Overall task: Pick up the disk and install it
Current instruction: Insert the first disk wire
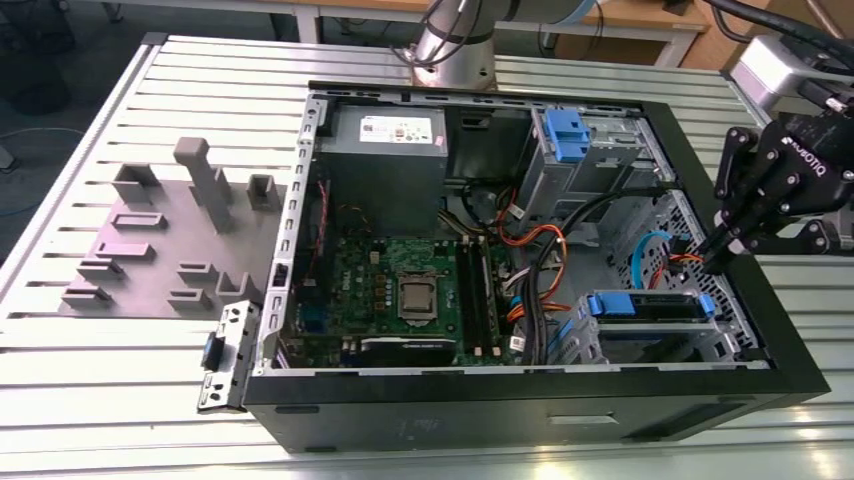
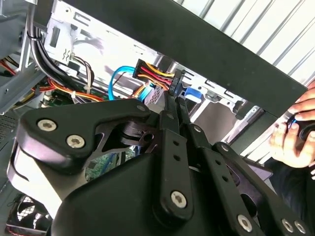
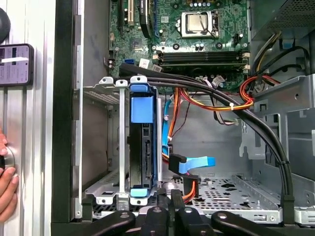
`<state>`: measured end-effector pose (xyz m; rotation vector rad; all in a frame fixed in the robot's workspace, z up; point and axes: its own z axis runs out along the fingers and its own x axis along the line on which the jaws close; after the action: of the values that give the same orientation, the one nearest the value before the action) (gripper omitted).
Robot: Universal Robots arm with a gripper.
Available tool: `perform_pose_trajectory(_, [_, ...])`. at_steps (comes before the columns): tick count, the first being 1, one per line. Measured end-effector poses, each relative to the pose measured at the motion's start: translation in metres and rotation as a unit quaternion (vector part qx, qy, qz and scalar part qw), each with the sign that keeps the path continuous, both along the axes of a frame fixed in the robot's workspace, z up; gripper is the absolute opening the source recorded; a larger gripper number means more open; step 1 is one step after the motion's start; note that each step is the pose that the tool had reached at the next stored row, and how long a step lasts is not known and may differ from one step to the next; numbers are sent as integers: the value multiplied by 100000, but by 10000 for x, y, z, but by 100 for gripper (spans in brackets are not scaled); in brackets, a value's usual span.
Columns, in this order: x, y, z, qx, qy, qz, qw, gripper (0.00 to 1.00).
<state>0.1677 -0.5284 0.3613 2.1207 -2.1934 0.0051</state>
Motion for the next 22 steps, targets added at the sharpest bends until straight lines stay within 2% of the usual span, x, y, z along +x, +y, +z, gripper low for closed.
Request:
perform_pose_trajectory(3, [1,0,1,-341,-2,7,99999,18])
perform_pose_trajectory(16, [1,1,1,-421,-1,6,99999,18])
perform_pose_trajectory(18, [1,1,1,-442,-1,7,99999,19])
perform_pose_trajectory(19, [1,1,1,-448,-1,6,99999,25])
perform_pose_trajectory(22, [0,1,0,-506,1,4,99999,25])
